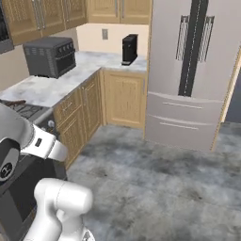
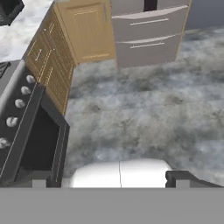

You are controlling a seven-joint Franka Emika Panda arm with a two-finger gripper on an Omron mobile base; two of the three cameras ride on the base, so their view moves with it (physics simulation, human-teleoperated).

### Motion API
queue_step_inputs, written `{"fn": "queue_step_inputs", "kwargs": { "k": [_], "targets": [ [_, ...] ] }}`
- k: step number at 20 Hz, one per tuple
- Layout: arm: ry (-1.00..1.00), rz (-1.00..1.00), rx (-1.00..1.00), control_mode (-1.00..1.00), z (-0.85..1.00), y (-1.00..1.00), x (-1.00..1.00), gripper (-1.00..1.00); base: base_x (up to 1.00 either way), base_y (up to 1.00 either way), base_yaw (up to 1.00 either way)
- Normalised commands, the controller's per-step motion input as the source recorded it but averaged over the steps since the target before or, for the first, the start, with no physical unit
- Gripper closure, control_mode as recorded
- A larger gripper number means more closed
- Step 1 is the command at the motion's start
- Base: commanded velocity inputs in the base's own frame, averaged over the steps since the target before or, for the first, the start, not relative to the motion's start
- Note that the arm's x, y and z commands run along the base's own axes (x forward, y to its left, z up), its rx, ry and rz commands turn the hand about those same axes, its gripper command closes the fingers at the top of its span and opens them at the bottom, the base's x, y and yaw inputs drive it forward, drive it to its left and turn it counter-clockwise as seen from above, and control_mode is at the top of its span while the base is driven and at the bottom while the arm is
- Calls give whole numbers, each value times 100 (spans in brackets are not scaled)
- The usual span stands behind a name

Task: Place one of the steaks on the plate and the other in the bowl. Then place the bowl in the fridge.

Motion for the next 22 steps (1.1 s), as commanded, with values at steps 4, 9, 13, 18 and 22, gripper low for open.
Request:
{"fn": "queue_step_inputs", "kwargs": {
  "k": [4, 9, 13, 18, 22],
  "targets": [
    [0, 0, 0, 100, 0, 0, 0, -100, 98, -100, 25],
    [0, 0, 0, 100, 0, 0, 0, -100, 100, -100, 29],
    [0, 0, 0, 100, 0, 0, 0, -100, 100, -100, 22],
    [0, 0, 0, 100, 0, 0, 0, -100, 100, -93, -5],
    [0, 0, 0, 100, 0, 0, 0, -100, 95, -6, -20]
  ]
}}
